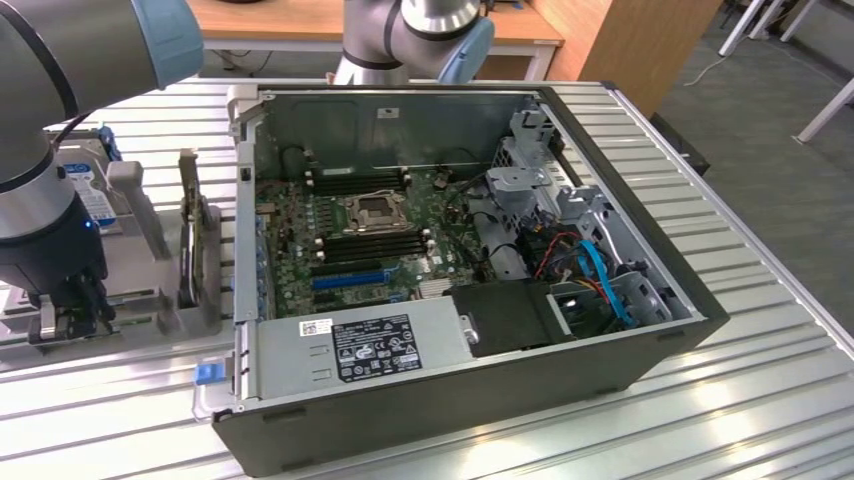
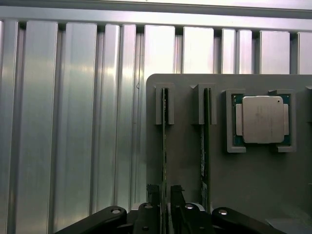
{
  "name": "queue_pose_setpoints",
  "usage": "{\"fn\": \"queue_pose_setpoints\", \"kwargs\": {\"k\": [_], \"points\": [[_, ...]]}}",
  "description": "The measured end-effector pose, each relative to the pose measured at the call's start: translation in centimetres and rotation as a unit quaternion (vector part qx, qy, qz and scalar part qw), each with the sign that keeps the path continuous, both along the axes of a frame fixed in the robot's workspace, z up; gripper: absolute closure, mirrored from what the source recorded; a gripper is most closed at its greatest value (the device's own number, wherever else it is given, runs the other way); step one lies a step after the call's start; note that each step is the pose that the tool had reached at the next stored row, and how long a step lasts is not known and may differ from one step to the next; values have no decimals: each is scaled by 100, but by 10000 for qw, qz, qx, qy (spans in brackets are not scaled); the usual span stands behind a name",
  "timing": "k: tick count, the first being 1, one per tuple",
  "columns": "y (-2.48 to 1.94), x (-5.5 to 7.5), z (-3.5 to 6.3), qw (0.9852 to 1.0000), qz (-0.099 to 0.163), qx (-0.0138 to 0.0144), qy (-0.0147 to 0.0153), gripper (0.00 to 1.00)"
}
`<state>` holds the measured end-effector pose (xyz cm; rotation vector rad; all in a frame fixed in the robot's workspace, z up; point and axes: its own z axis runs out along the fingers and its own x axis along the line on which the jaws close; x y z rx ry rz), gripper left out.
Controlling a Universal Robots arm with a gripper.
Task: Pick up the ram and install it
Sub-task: 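Pick up the ram and move it above insertion slot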
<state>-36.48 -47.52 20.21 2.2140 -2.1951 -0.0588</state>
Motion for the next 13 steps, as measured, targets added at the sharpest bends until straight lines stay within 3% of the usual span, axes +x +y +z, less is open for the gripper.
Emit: {"fn": "queue_pose_setpoints", "kwargs": {"k": [2,3,13], "points": [[0,0,0,10000,0,0,0,78],[0,0,0,10000,0,0,0,85],[0,0,0,10000,0,0,0,86]]}}
